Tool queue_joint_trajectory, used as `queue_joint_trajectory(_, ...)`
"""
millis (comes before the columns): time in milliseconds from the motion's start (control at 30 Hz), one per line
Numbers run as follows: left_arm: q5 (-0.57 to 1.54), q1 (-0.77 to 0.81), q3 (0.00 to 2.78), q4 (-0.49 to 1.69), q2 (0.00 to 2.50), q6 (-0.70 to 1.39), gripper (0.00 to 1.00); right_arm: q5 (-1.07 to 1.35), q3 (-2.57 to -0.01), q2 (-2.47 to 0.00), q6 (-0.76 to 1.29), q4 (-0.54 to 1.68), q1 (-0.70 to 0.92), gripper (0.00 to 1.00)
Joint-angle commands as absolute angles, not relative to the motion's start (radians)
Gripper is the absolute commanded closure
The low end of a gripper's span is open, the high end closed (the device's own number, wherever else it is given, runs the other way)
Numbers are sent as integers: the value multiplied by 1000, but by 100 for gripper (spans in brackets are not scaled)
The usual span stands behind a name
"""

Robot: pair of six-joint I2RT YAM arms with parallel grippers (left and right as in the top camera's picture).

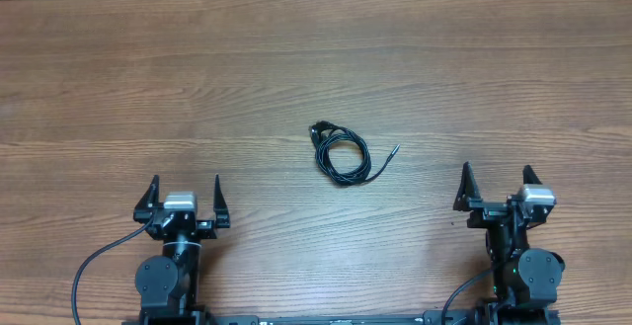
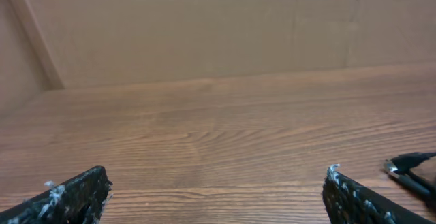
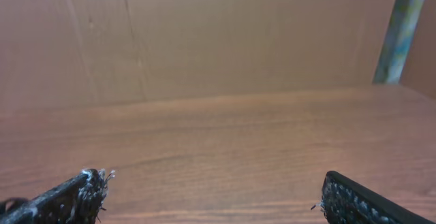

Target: Untangle cables

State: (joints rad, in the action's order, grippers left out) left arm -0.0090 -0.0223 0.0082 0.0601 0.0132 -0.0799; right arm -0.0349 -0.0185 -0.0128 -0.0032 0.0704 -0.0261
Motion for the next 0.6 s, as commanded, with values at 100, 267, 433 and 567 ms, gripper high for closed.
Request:
queue_joint_trajectory(100, 220, -30, 15, 35, 6, -70, 0, 125, -9, -3, 7, 22, -28, 0)
queue_joint_trajectory(267, 400, -30, 94, 26, 6, -123, 1, 295, -41, -3, 7, 6, -28, 0)
queue_joint_trajectory(433, 386, -30, 274, 145, 6, -118, 0, 316, -191, -4, 1, 115, -28, 0)
queue_joint_trajectory(567, 318, -30, 460, 316, 6, -15, 0, 312, -354, -36, -9, 278, -28, 0)
